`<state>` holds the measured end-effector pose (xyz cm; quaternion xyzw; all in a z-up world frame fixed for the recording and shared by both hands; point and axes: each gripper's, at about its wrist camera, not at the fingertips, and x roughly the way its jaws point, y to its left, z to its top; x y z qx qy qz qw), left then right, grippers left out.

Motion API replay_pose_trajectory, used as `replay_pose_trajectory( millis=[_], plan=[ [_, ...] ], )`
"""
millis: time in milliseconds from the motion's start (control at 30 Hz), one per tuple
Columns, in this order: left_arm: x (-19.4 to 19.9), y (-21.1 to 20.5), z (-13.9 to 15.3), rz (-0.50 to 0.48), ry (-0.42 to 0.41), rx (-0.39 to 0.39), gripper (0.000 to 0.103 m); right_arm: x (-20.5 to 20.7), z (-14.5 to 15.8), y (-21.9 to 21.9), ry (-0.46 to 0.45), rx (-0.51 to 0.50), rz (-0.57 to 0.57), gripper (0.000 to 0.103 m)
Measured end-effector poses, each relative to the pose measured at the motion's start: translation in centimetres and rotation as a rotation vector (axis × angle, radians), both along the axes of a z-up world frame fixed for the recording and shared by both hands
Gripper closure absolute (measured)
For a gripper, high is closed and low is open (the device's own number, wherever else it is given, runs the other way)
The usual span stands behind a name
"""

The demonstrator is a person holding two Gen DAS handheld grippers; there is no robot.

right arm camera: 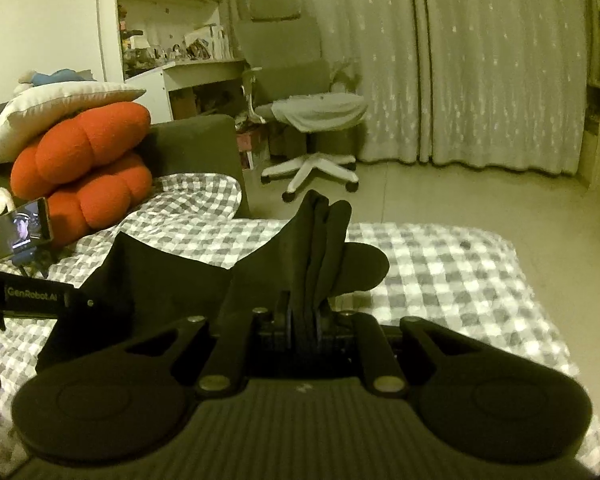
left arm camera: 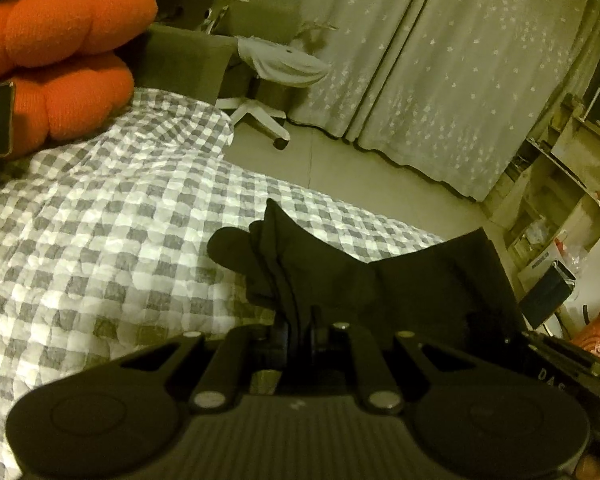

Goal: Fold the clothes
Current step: 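Lift the folded black shirt with both grippers off the bedspread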

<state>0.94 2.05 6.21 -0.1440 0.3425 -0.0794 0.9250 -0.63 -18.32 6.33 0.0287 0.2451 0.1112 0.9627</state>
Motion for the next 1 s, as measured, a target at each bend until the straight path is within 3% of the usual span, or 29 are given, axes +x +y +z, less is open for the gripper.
replay_pose_trajectory(
  millis=[1000],
  plan=[
    [-1.2,-0.7,1.5,-0.016,-0.068,0.018,0.094,-1.1,0.5,1.1,-0.067,-0.082,0.013,0.090]
  ],
)
